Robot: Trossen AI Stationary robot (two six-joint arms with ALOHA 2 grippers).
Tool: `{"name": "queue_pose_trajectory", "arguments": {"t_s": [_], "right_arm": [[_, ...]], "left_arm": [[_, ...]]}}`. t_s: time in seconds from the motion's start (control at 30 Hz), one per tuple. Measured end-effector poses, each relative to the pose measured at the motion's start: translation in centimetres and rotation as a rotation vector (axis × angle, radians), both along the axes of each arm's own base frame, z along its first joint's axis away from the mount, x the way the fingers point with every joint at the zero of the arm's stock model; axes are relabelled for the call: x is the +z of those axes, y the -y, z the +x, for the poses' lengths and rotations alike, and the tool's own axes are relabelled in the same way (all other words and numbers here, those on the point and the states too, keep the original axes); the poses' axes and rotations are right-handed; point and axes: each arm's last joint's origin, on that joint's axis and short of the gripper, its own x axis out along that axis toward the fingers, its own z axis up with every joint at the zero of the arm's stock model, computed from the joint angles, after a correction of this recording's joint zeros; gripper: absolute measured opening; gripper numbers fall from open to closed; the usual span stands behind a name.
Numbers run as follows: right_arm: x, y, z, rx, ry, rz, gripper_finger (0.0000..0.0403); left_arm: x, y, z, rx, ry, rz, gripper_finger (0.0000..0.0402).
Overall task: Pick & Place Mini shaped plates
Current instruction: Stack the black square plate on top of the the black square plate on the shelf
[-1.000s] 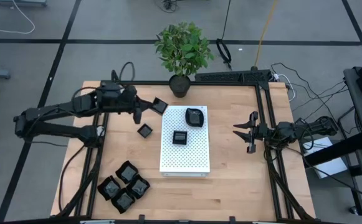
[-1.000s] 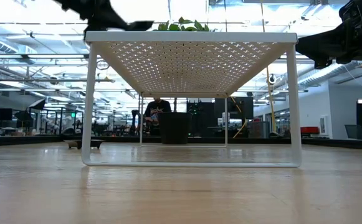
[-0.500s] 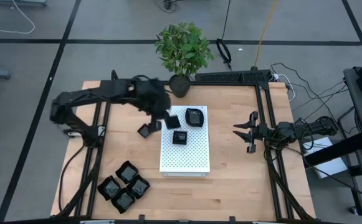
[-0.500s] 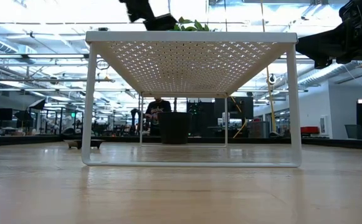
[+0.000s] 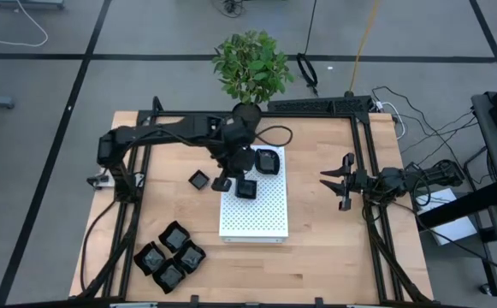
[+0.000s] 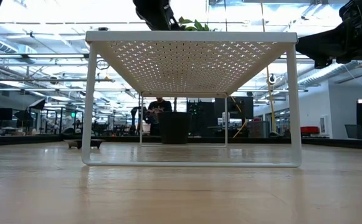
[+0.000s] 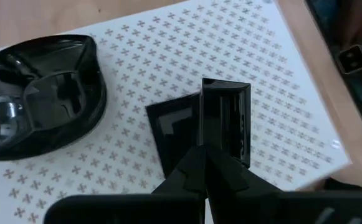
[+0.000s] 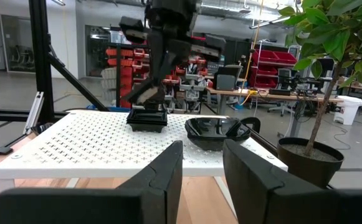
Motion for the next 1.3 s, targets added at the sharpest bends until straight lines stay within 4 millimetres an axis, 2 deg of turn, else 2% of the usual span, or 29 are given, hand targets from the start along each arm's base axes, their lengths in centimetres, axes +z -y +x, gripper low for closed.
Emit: {"name": "queue_pose_trajectory", "arguments": {"t_s": [0.1,0.5,0.83,1.17,1.3], "right_arm": [[0.0,0.0,0.0,0.000,0.000,0.000,0.0102],[0.0,0.0,0.0,0.000,0.000,0.000,0.0102],[0.0,0.0,0.0,0.000,0.000,0.000,0.0102],[0.0,0.0,0.0,0.000,0.000,0.000,0.0102],[0.0,0.0,0.0,0.000,0.000,0.000,0.0102]], "left_arm": [[-0.7,-0.1,0.6,0.006,-0.006,-0.003,0.0000],[-0.6,0.0,0.7,-0.010,0.010,-0.020,0.0000],[-1.9,-0.3,1.6,0.007,-0.003,-0.005,0.0001],[-1.9,-0.3,1.6,0.043,-0.015,0.000,0.0013],[-1.6,-0.3,1.3,0.037,-0.022,0.014,0.0004]]}}
